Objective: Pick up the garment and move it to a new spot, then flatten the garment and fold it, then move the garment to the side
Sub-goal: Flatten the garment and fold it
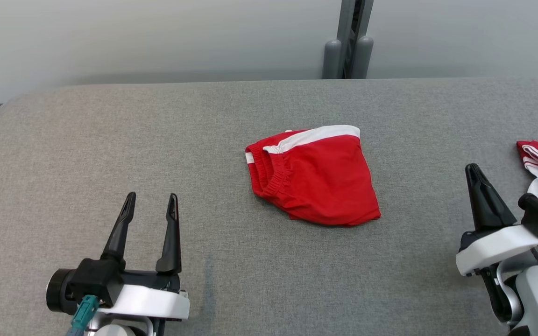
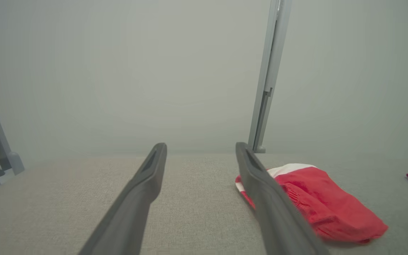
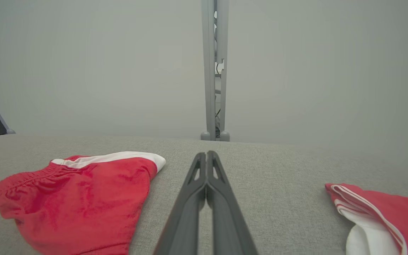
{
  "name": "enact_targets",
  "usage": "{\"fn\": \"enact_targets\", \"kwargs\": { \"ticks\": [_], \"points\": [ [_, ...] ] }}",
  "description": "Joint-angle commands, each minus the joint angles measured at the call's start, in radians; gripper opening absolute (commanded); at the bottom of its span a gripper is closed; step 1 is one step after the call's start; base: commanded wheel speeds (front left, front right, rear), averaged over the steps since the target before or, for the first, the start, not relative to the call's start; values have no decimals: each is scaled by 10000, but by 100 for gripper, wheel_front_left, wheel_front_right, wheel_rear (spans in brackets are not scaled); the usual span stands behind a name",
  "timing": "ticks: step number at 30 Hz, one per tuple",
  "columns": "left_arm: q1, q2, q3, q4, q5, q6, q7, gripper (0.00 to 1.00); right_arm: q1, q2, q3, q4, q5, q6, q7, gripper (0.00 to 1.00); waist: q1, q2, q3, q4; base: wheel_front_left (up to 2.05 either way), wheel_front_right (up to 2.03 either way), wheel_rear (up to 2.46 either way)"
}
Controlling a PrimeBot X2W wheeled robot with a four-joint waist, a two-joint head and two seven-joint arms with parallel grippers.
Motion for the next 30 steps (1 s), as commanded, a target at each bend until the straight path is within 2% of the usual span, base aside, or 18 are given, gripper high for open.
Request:
{"fn": "enact_targets", "kwargs": {
  "ticks": [1,4,5,6,14,24,30],
  "points": [
    [44,37,-8,39,99,-63,-32,100,194,34,-145,-59,-68,2,-42,0,0,0,18,9,0,0,0],
    [185,37,-38,108,143,-125,-32,100,456,188,-472,-104,-236,2,-43,0,0,0,-15,17,0,0,0],
    [181,37,-46,131,179,-143,-31,100,507,259,-621,-189,-323,2,-44,33,0,0,-29,18,0,0,0],
    [147,37,-62,72,252,-178,-32,100,603,345,-810,-257,-423,2,-43,100,0,0,-50,21,0,0,0],
    [347,37,-201,12,406,-217,-32,100,1251,1007,-1242,-495,-1113,2,-47,100,0,0,-156,28,0,0,0],
    [294,37,-225,96,472,-291,-32,100,1333,1213,-1268,-474,-1119,2,-46,100,0,0,-205,40,0,0,0],
    [332,36,-266,141,426,-293,-32,100,1291,1125,-1155,-360,-1039,2,-47,100,0,0,-237,79,0,0,0]
  ]
}}
